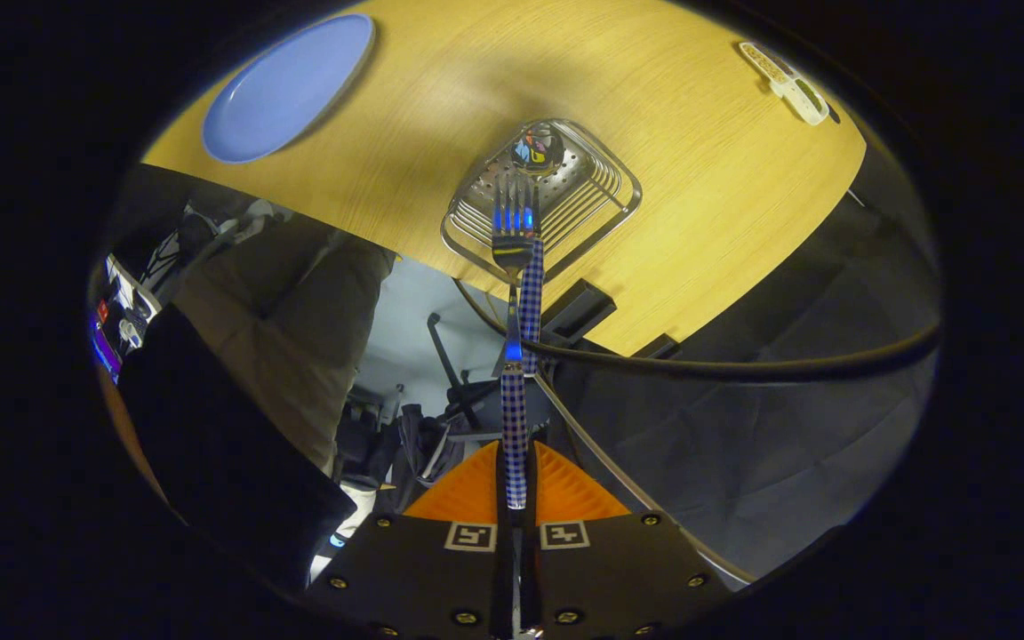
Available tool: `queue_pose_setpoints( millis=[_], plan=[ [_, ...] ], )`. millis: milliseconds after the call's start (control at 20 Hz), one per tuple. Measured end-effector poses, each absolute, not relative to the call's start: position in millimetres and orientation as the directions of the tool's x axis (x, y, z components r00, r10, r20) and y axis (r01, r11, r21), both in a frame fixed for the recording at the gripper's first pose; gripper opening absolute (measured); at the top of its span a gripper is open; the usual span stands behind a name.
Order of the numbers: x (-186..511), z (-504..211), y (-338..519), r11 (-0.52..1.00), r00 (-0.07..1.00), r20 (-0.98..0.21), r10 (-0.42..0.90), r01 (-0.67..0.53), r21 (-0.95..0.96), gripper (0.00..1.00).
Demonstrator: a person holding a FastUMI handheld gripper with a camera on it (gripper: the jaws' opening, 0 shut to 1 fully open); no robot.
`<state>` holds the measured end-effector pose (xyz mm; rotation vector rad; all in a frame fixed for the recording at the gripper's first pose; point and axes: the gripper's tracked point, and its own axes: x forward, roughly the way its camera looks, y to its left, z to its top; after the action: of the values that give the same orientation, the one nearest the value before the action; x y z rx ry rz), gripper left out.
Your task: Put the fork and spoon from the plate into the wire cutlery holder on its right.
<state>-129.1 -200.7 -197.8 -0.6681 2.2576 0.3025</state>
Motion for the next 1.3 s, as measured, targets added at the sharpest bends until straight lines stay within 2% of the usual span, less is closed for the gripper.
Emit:
queue_pose_setpoints(
  millis=[450,650,850,950,1050,1150,1300],
  plan=[
    [-92.0,-214.6,-184.8,0.839,-0.656,-0.634,-0.41,-0.544,0.021,0.04],
    [-89.3,-224.5,-185.8,0.852,-0.665,-0.633,-0.396,-0.524,0.017,0.04],
    [-92.9,-223.9,-187.1,0.856,-0.655,-0.65,-0.385,-0.517,0.014,0.13],
    [-90.4,-221.5,-184.4,0.861,-0.655,-0.657,-0.374,-0.508,0.016,0.22],
    [-87.3,-220.1,-185.7,0.862,-0.645,-0.668,-0.371,-0.507,0.011,0.23],
    [-86.1,-216.1,-189.4,0.865,-0.637,-0.678,-0.367,-0.502,0.005,0.34],
    [-81.5,-212.4,-187.6,0.868,-0.628,-0.691,-0.357,-0.497,0.003,0.34]
  ],
)
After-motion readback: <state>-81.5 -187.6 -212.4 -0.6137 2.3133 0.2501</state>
